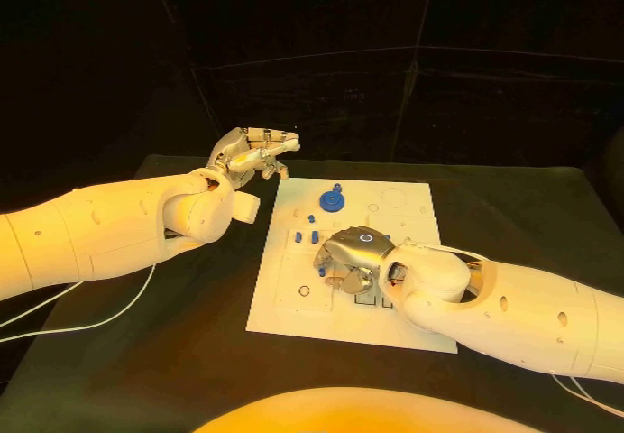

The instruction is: Assemble the parts on the task board

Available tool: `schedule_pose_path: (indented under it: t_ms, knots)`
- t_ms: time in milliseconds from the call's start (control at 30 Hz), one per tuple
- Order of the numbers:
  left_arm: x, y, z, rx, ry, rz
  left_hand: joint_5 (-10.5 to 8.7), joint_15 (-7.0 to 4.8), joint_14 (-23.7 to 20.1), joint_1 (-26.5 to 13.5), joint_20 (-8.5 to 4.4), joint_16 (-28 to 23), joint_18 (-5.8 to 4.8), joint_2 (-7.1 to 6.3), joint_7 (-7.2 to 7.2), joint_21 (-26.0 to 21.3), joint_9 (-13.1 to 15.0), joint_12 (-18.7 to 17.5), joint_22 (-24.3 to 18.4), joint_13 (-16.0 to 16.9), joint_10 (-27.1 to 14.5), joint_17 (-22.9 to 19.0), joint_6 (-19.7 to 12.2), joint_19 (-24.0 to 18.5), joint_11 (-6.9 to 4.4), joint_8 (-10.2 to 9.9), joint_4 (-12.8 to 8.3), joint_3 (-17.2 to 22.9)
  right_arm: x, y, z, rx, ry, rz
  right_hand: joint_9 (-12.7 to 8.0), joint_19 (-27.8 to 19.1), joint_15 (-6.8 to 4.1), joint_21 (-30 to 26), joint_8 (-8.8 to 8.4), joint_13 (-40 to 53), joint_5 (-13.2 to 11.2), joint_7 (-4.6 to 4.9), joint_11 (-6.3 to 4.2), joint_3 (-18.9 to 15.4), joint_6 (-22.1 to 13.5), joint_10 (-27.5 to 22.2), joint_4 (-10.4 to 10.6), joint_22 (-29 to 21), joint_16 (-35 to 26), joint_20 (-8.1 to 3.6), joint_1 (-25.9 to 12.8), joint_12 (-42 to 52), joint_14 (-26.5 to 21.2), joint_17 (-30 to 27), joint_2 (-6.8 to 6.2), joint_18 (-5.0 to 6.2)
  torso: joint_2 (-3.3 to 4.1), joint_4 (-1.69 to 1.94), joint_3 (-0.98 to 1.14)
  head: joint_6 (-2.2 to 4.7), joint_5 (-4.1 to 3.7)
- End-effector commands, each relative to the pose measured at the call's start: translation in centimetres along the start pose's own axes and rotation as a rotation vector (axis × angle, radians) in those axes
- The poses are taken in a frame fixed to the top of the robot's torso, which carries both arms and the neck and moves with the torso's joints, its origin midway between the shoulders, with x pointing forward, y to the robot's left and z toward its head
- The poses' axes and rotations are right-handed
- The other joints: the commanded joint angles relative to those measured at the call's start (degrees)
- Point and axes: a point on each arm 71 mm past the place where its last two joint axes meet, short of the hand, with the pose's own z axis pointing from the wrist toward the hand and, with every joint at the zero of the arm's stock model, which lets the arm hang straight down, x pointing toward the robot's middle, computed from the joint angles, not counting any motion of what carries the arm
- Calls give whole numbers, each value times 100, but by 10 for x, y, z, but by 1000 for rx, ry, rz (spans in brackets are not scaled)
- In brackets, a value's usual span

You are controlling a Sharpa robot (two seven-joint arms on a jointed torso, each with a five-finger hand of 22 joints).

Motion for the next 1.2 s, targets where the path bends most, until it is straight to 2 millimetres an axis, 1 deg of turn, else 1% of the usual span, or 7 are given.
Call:
schedule_pose_path:
  t_ms: [33, 200, 333, 600, 733, 900, 1200]
  knots:
    - [0, -1, 0, -1, 13, -10, 24, -7, -21, 21, 26, -3, 78, 34, 6, -38, -4, 31, -7, -6, -15, -4, -44, -3, 17, -12, -4, -13, -8, 0, -4, -11, -91, 19, 7, -31, 34, -27, -14, 8, -40, -2, 5, -39, -41, -27, -4, -16, -36, 6, -59, 46, -6, -30, 15, 111, 1, -8, 4, 7, 1]
    - [-1, -1, 0, -3, 13, -10, 23, -6, -28, 26, 26, -13, 78, 35, 8, -40, -4, 31, -8, -6, -21, -26, -49, -2, 18, -13, -6, -13, -15, -4, -21, -3, -138, 48, 19, -1, 20, -15, 7, 17, -35, -27, -20, -46, -25, 36, -4, 11, -32, 1, -61, 127, 3, -43, 31, 105, -4, -6, 0, 36, -21]
    - [-1, -1, 0, -5, 13, -11, 23, -6, -28, 26, 26, -13, 78, 35, 8, -40, -4, 31, -8, -6, -21, -26, -49, -2, 18, -13, -6, -13, -32, -17, -34, 45, -166, 63, 21, 7, 6, -16, 8, 15, -39, -66, -40, -67, -25, 44, -2, 12, -37, -7, -77, 158, 5, -59, 9, 105, -7, -14, -6, 81, -80]
    - [0, 0, 0, -6, 19, -14, 23, -6, -33, 31, 26, -19, 78, 35, 9, -42, -4, 31, -11, -7, -26, -42, -53, -2, 19, -13, -10, -13, -64, -62, -56, 188, -121, 41, 20, -27, -58, -94, 2, -8, 45, -193, -118, -476, -168, -198, 74, -84, -69, -70, -213, 246, 10, -156, -115, 121, -9, -3, -16, 186, -194]
    - [0, 0, 0, -6, 22, -15, 23, -6, -33, 31, 26, -19, 78, 35, 9, -42, -4, 31, -11, -7, -26, -42, -53, -2, 19, -13, -10, -13, -68, -76, -62, 230, -93, 28, 24, -54, -72, -140, 6, -6, 64, -226, -130, -660, -192, -271, 90, -146, -88, -85, -173, 304, 11, -201, -102, 132, -1, 9, -11, 210, -203]
    - [1, 0, 0, -6, 23, -16, 23, -6, -33, 31, 26, -19, 78, 35, 9, -42, -4, 31, -11, -7, -26, -42, -53, -2, 19, -13, -10, -13, -68, -86, -65, 258, -65, 5, 26, -74, -76, -180, 10, -6, 68, -258, -133, -807, -201, -335, 103, -197, -126, -91, -100, 367, 1, -269, -61, 141, 14, -5, 4, 220, -194]
    - [1, 0, 0, -7, 24, -16, 23, -6, -33, 31, 26, -19, 78, 35, 9, -42, -4, 31, -11, -7, -26, -42, -53, -2, 19, -13, -10, -13, -65, -89, -60, 262, -9, -23, 32, -79, -84, -205, 23, 3, 81, -281, -146, -880, -165, -312, 106, -224, -148, -99, -13, 467, -2, -315, 19, 145, 5, 12, -4, 197, -195]
